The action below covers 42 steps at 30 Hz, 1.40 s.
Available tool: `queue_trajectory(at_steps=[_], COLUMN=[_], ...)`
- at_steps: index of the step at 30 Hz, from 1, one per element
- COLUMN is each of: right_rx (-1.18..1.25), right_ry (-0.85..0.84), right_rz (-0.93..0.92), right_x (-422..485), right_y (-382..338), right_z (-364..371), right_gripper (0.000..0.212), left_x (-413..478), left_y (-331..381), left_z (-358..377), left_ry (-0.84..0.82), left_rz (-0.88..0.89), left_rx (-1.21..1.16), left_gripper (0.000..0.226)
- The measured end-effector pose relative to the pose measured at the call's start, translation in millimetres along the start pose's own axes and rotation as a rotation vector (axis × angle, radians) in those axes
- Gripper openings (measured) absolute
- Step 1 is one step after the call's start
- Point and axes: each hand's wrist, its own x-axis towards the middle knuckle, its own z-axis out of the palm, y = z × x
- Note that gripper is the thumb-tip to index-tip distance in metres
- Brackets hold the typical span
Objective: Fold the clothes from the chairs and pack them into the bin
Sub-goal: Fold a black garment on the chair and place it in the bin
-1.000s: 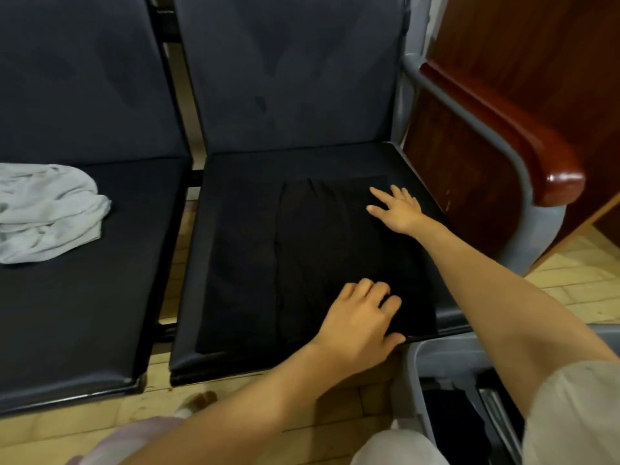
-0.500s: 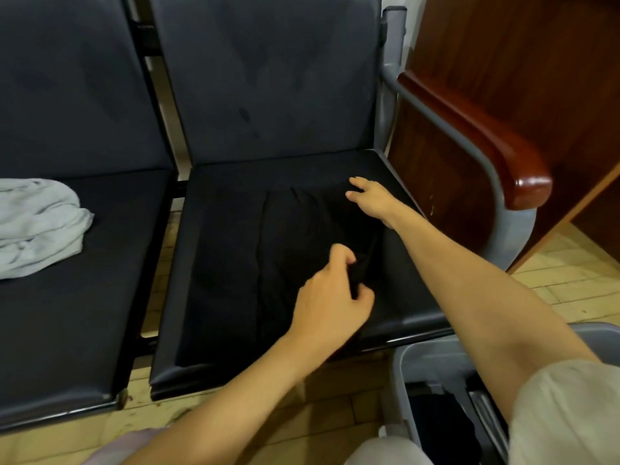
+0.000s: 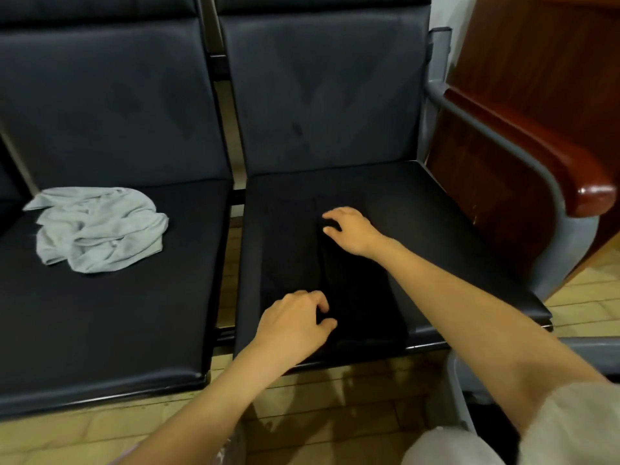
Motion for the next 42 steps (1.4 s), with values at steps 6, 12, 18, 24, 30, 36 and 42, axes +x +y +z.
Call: queue_trajectory(at_steps=[6,12,18,24,30,36,42], right_rx=[-0.117,-0.262,-0.356,-0.292,0.172,0.456,0.401], right_ry=[0.134,0.037,-0.085,-0.045,-0.024,0.097,0.162], right_rz=[-0.405,-0.518,-0.379,-0.246,-0.107,-0.087,0.371], right_x=[-115.1,-188.0,-202.9,-207.7,-205.9,-145.5,-58.2], right_y=[14.9,36.4,42.9,27.8,-1.2,-14.1,16.3], right_z=[4.5,-3.0,-9.8,-15.7,-47.7,-90.9,-66.3], right_gripper=[0.022,0.044,0.052,0.032,0.022,0.029,0.057], left_x=[-16.8,-25.0,-26.8,-28.0,-32.3,20.1,114.3], left_y=[-20.2,-73.0,-97.9,-84.8,-61.5,-44.7,-63.5], left_z=[-8.7,-8.5,-2.5,9.6,-9.5,-44.2,-32.6], left_ry=[0.012,-0.213,-0.006,0.230,0.161,0.285,0.306], left_rz=[0.102,0.276,0.275,0.306,0.230,0.077,-0.380], left_rx=[0.038,0.002,-0.049,0.177,-0.511,-1.183,-1.097], left_gripper=[0.027,0.047,0.042,0.029,0.015,0.017,0.068])
